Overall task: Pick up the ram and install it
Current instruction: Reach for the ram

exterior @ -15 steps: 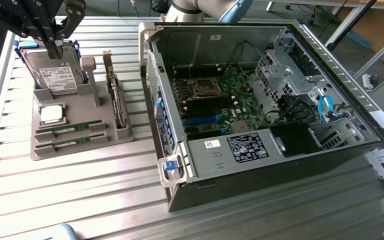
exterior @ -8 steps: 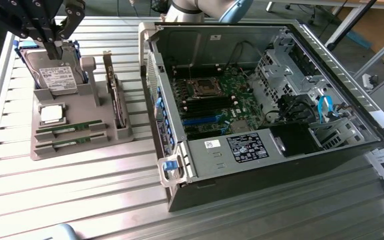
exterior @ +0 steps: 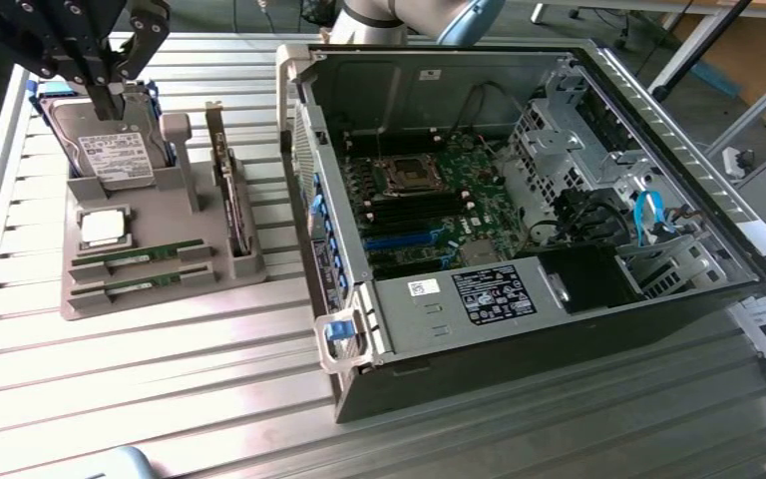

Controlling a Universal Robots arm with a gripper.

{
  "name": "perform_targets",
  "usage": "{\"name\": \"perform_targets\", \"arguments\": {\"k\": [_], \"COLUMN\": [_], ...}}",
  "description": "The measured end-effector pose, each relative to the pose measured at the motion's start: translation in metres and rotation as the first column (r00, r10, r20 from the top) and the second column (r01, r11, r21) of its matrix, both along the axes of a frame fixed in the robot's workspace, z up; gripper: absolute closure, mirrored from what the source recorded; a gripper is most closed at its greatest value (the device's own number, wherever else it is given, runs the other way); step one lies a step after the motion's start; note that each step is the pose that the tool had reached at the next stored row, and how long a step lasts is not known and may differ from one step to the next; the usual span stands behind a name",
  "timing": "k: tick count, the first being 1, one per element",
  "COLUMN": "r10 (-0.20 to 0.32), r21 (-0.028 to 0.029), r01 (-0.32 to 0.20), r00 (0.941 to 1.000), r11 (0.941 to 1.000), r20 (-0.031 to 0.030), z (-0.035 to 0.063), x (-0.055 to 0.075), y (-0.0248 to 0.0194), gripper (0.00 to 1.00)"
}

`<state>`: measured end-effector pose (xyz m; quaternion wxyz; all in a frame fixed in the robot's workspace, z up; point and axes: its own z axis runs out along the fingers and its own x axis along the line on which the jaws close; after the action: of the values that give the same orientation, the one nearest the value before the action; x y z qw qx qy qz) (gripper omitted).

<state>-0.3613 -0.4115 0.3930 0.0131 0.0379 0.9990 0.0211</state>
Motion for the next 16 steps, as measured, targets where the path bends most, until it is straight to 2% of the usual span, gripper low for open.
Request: {"name": "perform_targets", "arguments": {"k": [9, 16], "r10": [0.0, 0.0], "r21": [0.0, 0.0], "r01": [0.0, 0.0], "r00": [1.0, 1.0], "r11": [1.0, 1.0], "r20": [0.0, 0.0], "z": [0.0, 0.0], "x": [0.0, 0.0], "y": [-0.0024, -0.0059], "gripper": [0.89, 0.89]}}
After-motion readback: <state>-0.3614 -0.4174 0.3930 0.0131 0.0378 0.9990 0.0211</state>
